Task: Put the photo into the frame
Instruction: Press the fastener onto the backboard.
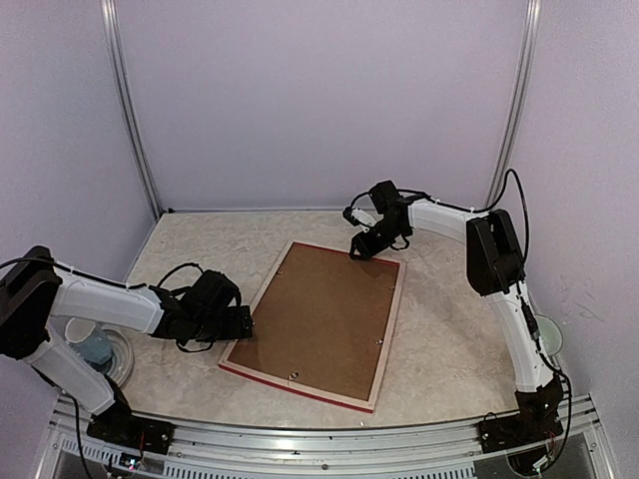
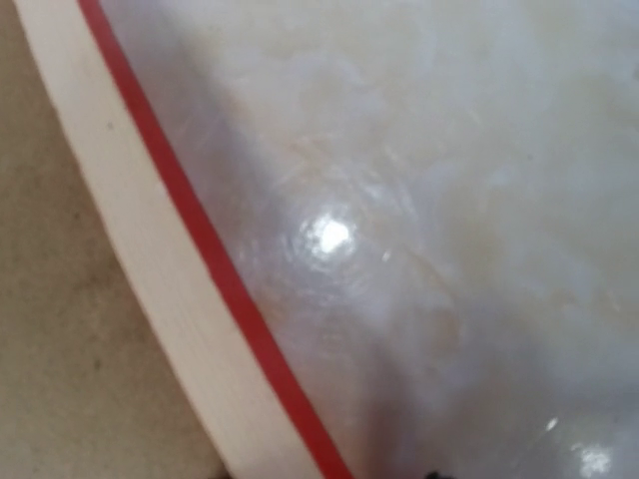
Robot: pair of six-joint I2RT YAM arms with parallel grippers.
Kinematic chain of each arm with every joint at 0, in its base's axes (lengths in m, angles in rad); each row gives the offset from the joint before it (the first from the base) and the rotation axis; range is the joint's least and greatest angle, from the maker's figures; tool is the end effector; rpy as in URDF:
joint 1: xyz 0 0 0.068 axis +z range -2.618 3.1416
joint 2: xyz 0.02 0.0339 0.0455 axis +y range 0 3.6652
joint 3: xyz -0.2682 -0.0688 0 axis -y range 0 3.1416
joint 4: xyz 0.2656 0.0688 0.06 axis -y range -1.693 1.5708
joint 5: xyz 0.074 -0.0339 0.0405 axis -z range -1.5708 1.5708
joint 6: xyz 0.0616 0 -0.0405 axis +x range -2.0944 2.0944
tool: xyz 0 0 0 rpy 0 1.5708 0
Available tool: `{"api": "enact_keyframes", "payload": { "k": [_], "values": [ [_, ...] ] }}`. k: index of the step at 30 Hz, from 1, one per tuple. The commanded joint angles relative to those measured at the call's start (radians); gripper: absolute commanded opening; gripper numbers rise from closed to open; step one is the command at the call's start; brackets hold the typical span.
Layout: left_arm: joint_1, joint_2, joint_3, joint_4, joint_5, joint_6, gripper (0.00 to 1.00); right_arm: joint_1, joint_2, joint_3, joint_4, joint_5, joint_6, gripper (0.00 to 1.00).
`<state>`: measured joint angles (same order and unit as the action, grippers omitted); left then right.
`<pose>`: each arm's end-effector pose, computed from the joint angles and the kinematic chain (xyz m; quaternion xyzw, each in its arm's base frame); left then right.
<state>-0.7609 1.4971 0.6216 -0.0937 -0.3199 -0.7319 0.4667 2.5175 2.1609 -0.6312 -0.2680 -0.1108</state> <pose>0.2244 -0.1869 0.1062 -0.0335 0.9435 -0.0869 0.3180 0.5115 0.2759 0.1224 -0.3071 0.8990 0.1764 0.2577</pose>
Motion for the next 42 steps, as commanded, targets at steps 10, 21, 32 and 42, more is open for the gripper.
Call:
{"api": "enact_keyframes", "payload": {
  "k": [10, 21, 32, 42],
  "values": [
    [-0.005, -0.002, -0.012, 0.01, -0.004, -0.003, 0.91, 0.009, 0.021, 0.008, -0.021, 0.054, -0.007, 0.3],
    [-0.005, -0.038, -0.001, -0.018, -0.02, -0.001, 0.92, 0.009, -0.005, 0.009, -0.015, 0.021, -0.001, 0.57],
    [-0.073, -0.271, 0.05, -0.241, -0.093, 0.007, 0.99, -0.028, -0.068, -0.016, -0.025, -0.035, 0.062, 0.81],
    [-0.253, -0.409, -0.046, -0.359, 0.011, -0.251, 0.99, -0.056, -0.163, -0.214, 0.07, -0.049, 0.107, 0.89]
  ]
}}
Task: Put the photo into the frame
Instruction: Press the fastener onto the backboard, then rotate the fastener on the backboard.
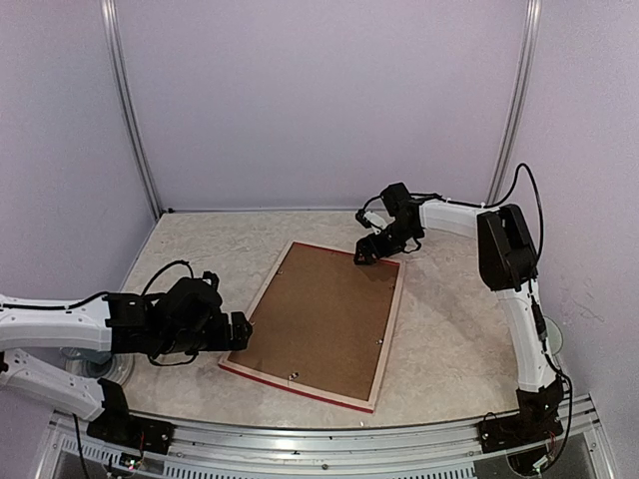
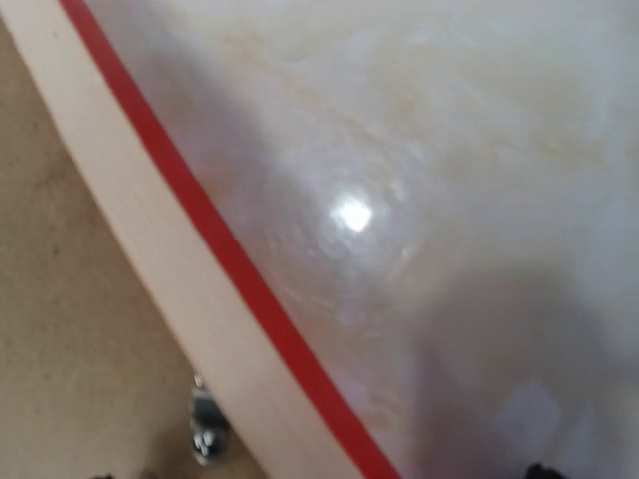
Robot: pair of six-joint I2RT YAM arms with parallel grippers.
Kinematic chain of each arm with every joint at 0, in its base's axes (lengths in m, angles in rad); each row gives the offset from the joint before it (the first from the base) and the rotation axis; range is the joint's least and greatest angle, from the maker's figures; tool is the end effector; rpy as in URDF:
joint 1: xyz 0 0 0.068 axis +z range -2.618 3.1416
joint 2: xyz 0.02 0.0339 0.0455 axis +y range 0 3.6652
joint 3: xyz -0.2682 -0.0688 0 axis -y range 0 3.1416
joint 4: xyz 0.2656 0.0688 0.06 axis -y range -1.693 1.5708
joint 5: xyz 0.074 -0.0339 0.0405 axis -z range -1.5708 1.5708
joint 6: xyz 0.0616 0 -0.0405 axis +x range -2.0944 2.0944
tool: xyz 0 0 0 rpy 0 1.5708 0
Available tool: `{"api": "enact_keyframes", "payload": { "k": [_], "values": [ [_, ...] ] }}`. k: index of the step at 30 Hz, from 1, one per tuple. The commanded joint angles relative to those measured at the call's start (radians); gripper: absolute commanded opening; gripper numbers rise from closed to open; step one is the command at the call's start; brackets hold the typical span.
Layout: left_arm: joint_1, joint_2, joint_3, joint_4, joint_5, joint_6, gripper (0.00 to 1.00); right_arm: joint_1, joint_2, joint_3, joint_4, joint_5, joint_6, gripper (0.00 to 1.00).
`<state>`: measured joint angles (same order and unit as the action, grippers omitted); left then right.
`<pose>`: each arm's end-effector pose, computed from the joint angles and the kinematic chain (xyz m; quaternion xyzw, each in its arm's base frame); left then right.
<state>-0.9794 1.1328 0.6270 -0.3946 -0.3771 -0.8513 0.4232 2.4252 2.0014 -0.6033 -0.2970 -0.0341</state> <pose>0.1578 -0.1942 0.1773 -0.0022 0.9297 -0.1483 0.3373 0.5012 0.2455 0.1213 -0.2546 0.9189 0.1912 0.2330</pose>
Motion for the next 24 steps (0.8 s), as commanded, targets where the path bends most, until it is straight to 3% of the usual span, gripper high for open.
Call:
{"api": "enact_keyframes", "payload": {
  "k": [1, 5, 11, 24],
  "values": [
    [-0.048, -0.056, -0.057, -0.06, 0.076, -0.155, 0.99, -0.016, -0.079, -0.068, 0.05, -0.026, 0.03, 0.9],
    [-0.101, -0.078, -0.059, -0.07, 0.089, -0.225, 0.99, -0.021, -0.097, -0.093, 0.06, -0.034, 0.031, 0.93],
    [-0.173, 0.01, -0.056, -0.03, 0.121, -0.285, 0.99, -0.027, -0.098, -0.094, 0.057, -0.031, 0.031, 0.94],
    [-0.182, 0.185, -0.036, 0.08, 0.117, -0.271, 0.99, -0.053, -0.091, -0.091, 0.039, -0.064, 0.03, 0.94]
  ]
}}
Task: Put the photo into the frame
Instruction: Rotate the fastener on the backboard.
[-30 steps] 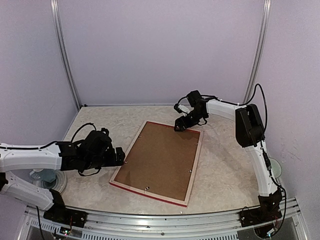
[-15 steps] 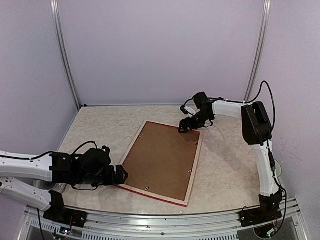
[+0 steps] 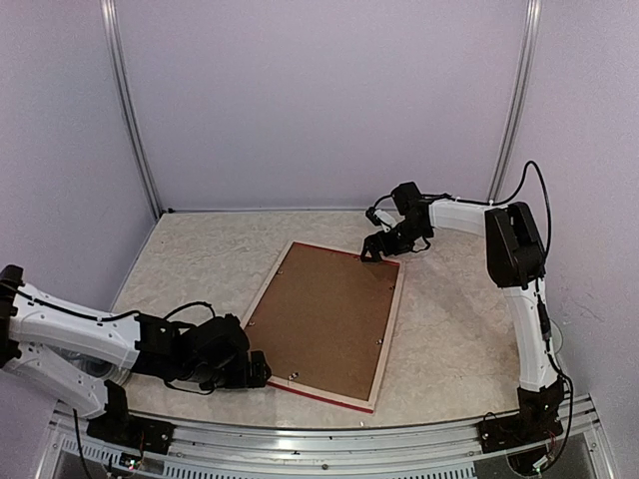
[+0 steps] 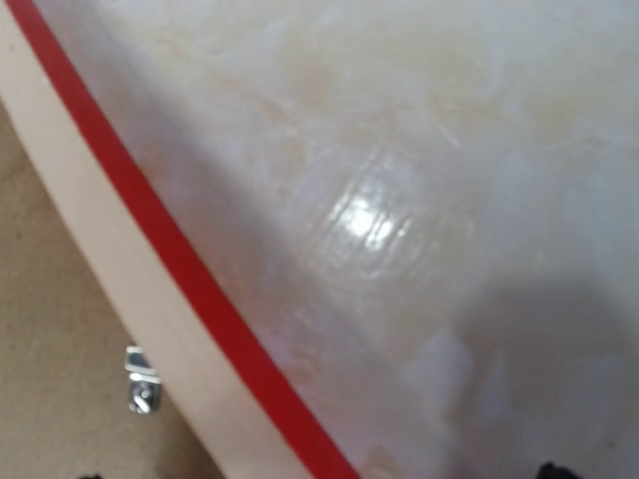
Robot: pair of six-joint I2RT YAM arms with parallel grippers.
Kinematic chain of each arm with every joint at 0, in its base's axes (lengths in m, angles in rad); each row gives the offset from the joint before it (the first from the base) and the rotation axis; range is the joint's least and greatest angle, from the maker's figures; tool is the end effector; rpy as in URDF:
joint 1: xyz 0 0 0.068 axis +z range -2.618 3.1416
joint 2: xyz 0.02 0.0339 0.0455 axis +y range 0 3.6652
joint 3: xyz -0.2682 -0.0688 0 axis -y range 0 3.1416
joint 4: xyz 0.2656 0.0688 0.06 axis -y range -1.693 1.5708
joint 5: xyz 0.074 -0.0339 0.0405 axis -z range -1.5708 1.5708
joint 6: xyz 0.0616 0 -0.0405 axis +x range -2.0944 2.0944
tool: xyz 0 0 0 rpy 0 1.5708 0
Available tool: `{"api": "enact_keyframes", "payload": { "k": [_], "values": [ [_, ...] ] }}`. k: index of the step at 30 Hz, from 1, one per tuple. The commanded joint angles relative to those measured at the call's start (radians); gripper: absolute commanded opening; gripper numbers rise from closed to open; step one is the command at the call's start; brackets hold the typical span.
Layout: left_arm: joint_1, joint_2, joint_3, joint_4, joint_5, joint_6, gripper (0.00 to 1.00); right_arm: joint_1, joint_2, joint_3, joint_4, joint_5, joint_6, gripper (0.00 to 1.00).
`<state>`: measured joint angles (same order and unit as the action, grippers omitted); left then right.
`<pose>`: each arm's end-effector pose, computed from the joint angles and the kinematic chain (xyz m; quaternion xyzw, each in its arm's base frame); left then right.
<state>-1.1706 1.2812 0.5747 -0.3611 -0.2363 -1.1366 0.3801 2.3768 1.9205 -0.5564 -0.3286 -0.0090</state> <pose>0.1103 -0.2237 0.1265 -0.0130 0.9621 -0.1798 0.2045 0.5019 0.2219 0.1238 -0.2275 0.9218 0.2047 0.2381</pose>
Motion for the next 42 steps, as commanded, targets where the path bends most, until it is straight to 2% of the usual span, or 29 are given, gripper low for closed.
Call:
{"api": "enact_keyframes", "payload": {
  "k": [1, 10, 20, 28, 36, 42],
  "values": [
    [0.017, 0.049, 0.024, 0.052, -0.027, 0.026, 0.99, -0.01, -0.045, -0.019, -0.006, -0.035, 0.006, 0.94],
    [0.094, 0.13, 0.041, 0.121, -0.03, 0.11, 0.99, -0.03, -0.101, -0.11, 0.008, -0.085, 0.055, 0.94],
    [0.24, 0.155, 0.048, 0.19, -0.026, 0.215, 0.99, -0.033, -0.189, -0.256, 0.07, -0.125, 0.091, 0.94],
    [0.359, 0.235, 0.092, 0.241, -0.018, 0.306, 0.99, -0.035, -0.276, -0.38, 0.111, -0.106, 0.125, 0.94],
    [0.468, 0.35, 0.167, 0.312, 0.03, 0.358, 0.99, -0.035, -0.381, -0.52, 0.165, -0.086, 0.175, 0.94],
    [0.517, 0.47, 0.29, 0.325, 0.053, 0.396, 0.99, -0.035, -0.453, -0.614, 0.207, -0.083, 0.213, 0.94]
  ]
}}
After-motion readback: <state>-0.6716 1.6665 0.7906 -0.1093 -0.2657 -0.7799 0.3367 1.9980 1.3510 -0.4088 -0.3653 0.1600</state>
